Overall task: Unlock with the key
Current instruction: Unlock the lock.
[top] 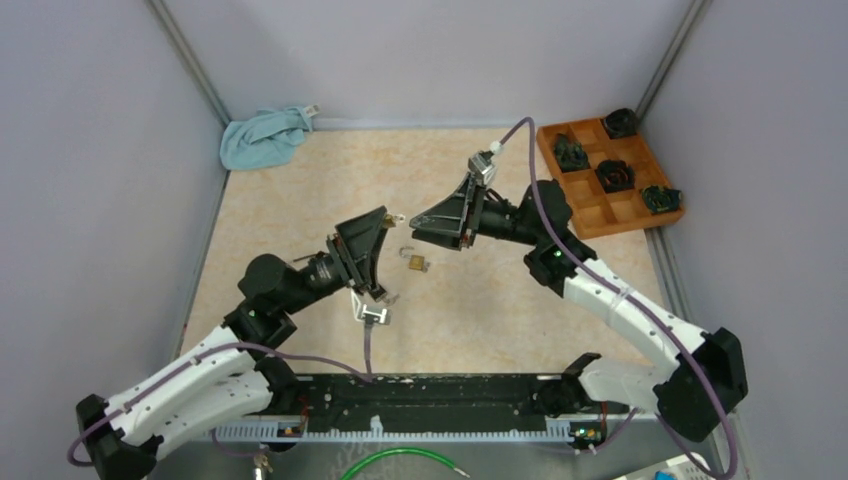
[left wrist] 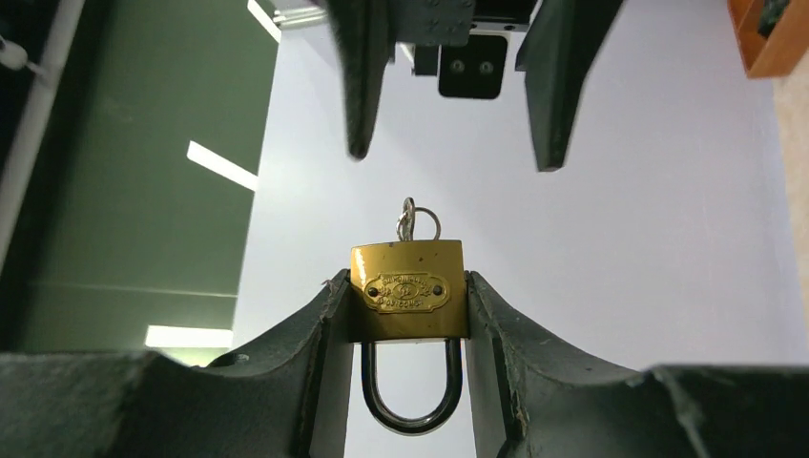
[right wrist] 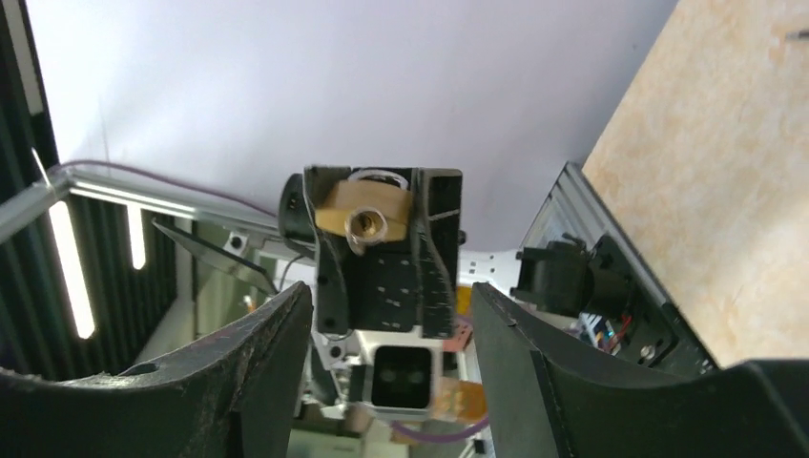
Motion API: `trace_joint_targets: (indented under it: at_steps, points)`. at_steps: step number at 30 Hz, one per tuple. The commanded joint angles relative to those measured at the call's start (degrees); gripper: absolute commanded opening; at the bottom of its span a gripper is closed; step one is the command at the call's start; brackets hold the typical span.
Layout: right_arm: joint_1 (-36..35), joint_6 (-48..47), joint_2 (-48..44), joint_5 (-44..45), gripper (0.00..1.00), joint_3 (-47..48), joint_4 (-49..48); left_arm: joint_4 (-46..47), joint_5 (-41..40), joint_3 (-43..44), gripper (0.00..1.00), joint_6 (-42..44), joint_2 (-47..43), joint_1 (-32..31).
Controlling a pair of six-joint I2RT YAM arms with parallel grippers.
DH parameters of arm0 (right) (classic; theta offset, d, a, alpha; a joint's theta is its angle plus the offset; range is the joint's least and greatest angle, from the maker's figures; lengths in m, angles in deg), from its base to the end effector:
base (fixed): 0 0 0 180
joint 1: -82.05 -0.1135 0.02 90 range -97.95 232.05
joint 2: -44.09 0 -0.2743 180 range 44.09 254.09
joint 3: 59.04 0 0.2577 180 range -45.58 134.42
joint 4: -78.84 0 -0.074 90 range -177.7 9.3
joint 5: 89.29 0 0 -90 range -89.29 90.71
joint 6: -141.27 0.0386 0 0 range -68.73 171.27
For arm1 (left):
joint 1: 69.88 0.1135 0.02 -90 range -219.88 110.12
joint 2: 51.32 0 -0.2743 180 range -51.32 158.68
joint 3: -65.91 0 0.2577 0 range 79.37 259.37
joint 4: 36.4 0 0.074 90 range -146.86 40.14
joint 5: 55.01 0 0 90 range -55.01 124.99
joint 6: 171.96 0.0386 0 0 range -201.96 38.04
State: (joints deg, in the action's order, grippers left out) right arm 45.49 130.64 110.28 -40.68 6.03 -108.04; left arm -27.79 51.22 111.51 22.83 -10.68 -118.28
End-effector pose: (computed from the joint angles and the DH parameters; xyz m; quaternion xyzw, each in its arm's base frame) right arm 0.2012 0.1809 0.3698 -0.0151 0.6798 0.7139 0.1671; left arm 0.1092 -0.1392 0.3405 0.6214 0.0341 0.2905 0.7268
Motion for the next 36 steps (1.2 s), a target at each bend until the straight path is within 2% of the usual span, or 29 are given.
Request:
trace_joint_targets:
  at_steps: [1,5,7,9,13,17,20,26,32,36]
  points:
    - [0.7,-9.47,-4.16,2.57,0.62,0.48,-1.92,-9.17,-1.45,8.56,0.0,-16.46,0.68,-0.19]
    - [0.31,-24.36,-6.61,4.9,0.62,2.79,1.29,-17.14,-0.33,15.45,0.0,-30.83,2.26,-0.15]
    - [-0.62,-32.99,-7.81,7.0,0.63,3.86,3.13,-22.23,2.17,18.2,0.0,-35.38,2.7,-0.13]
    - [-1.09,-37.36,-7.86,7.39,0.63,4.24,1.56,-25.08,3.87,19.78,0.0,-39.73,2.98,-0.18]
    - [-3.42,-42.68,-6.62,8.13,0.61,5.82,-0.33,-27.43,4.48,21.1,0.0,-43.61,3.62,-0.17]
    - [-7.45,-59.53,-8.74,15.33,0.58,7.22,7.83,-31.35,5.81,23.13,0.0,-45.99,4.27,-0.08]
    - [-8.0,-70.78,-12.63,16.09,0.57,4.28,7.45,-36.26,8.69,26.36,0.0,-48.91,5.01,-0.12]
    - [-8.02,-83.65,-15.78,9.0,0.59,3.13,6.76,-44.88,15.44,31.79,0.0,-54.53,7.42,-0.11]
    - [-8.1,-91.07,-14.08,0.09,0.59,8.92,16.78,-50.14,18.12,35.76,0.0,-58.39,9.72,-0.09]
    - [-8.29,-95.77,-14.22,-5.54,0.52,10.37,21.91,-52.91,18.9,36.86,0.0,-58.35,10.81,-0.1]
